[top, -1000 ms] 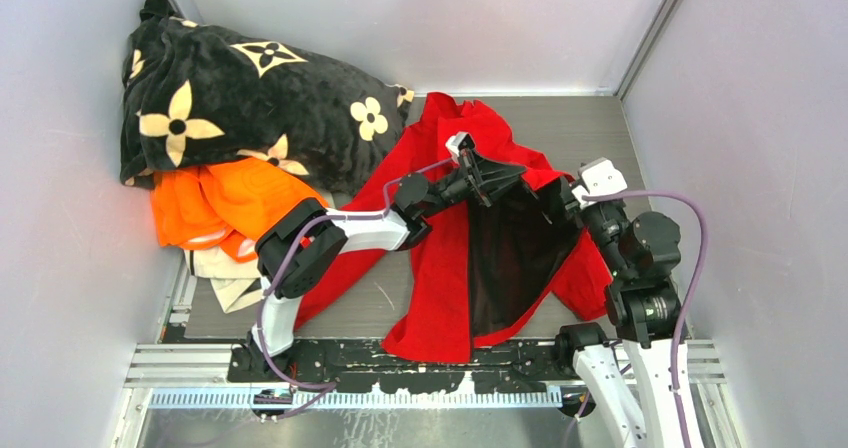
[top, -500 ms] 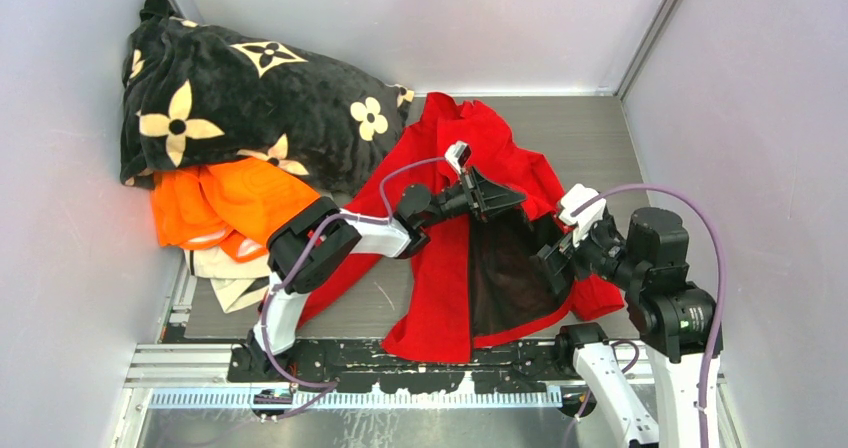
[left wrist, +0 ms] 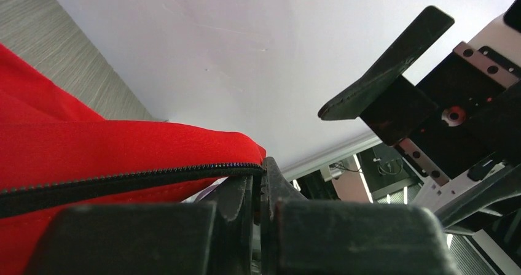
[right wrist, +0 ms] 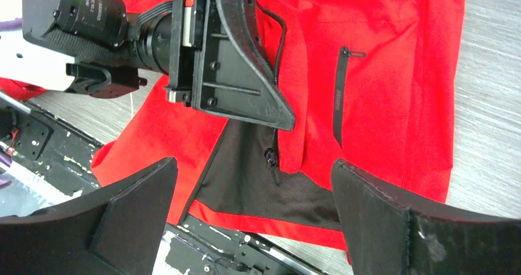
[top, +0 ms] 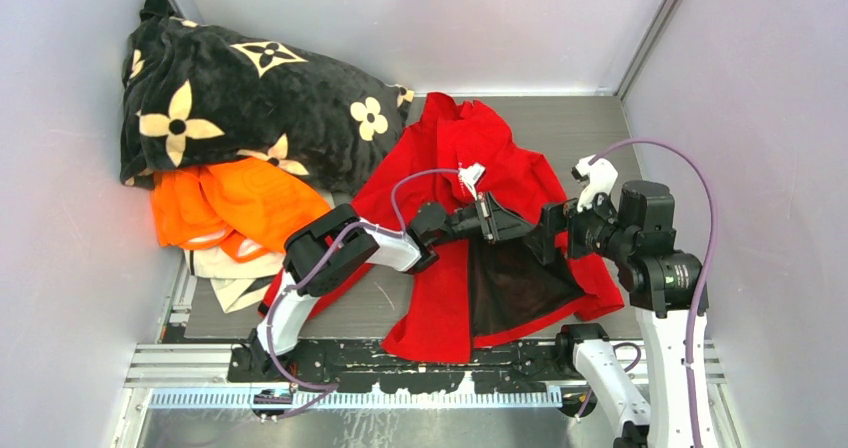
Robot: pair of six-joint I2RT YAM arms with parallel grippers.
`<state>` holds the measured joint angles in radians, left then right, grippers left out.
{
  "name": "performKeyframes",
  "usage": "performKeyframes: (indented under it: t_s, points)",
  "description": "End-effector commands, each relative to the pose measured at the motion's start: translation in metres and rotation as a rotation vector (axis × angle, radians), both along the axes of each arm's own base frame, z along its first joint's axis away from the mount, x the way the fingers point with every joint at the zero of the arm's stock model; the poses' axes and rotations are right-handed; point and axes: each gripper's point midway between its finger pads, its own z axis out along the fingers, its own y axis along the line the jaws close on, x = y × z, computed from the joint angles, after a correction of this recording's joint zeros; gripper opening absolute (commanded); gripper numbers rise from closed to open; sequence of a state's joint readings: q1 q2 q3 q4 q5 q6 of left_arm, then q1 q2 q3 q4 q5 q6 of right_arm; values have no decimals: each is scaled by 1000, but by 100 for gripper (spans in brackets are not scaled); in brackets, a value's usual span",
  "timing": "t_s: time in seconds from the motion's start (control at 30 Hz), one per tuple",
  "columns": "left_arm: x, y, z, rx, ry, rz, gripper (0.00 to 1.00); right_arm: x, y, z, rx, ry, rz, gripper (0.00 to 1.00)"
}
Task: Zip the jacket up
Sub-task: Adjust the zipper on the jacket.
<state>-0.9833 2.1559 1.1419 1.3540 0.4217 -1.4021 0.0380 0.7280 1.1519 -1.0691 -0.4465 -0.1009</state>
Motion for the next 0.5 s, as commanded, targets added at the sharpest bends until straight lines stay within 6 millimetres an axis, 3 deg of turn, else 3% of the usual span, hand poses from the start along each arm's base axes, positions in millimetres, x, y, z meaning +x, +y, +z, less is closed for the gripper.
performKeyframes:
  t_s: [0.0,0.17,0.27,0.47]
  points:
    - [-2,-1,19,-74,-95,22,0,10,-7,-13,4,67,-41,100]
    - [0,-2,16,-70,-91,35,0,13,-17,-29,33,183,32,99]
    - [-1,-1,15,-65,-93,37,0,10,-25,-43,39,255,114,92]
    - [-1,-1,13,-64,-91,28,0,3,-20,-59,70,299,218,86]
